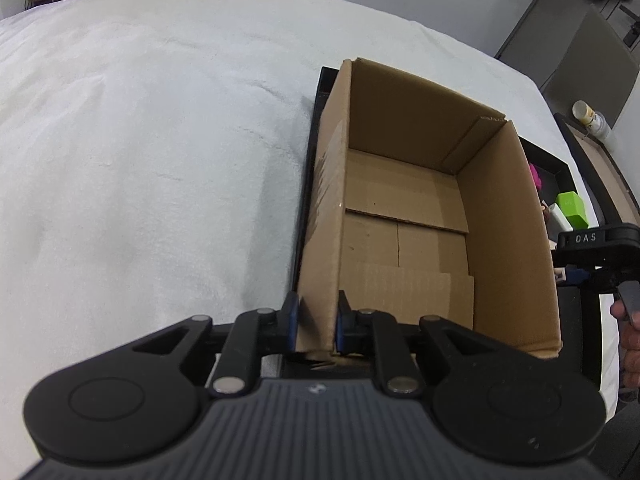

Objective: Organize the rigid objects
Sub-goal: 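Hold the box wall with the left gripper while the right gripper grasps the white cube toy, then carry the white cube toy with the right gripper into the box and release, then reach the right gripper to the lime-green hexagonal block and grasp it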

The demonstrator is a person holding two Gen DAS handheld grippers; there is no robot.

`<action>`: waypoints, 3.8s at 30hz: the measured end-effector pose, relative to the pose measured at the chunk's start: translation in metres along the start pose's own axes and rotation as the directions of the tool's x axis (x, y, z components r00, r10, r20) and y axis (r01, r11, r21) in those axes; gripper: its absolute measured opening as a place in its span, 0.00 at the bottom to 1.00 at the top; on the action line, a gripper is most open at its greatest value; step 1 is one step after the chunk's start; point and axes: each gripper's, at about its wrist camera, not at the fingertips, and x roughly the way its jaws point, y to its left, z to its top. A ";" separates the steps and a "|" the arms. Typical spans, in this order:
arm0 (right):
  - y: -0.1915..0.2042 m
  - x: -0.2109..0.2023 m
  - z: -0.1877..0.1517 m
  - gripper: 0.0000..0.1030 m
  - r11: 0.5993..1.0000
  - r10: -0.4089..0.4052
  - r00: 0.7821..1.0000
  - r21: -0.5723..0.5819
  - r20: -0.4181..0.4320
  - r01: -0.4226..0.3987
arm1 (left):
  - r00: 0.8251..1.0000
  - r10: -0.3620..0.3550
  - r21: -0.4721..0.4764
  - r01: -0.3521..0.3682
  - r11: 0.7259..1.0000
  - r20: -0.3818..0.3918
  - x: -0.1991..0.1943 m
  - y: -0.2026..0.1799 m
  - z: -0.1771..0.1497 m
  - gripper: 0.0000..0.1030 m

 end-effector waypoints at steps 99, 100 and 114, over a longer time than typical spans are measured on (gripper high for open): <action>0.067 -0.112 -0.029 0.76 0.918 0.337 0.923 -0.286 0.187 -0.277 | 0.994 -0.102 -0.012 0.103 0.995 0.043 -0.014 0.016 -0.012 0.18; 0.063 -0.113 -0.031 0.76 0.919 0.334 0.923 -0.284 0.192 -0.274 | 0.995 -0.095 -0.010 0.096 0.995 0.041 -0.014 0.015 -0.012 0.18; -0.014 -0.125 -0.033 0.76 0.931 0.355 0.899 -0.190 0.258 -0.313 | 0.997 0.027 -0.058 -0.032 0.998 -0.078 -0.014 -0.001 -0.005 0.18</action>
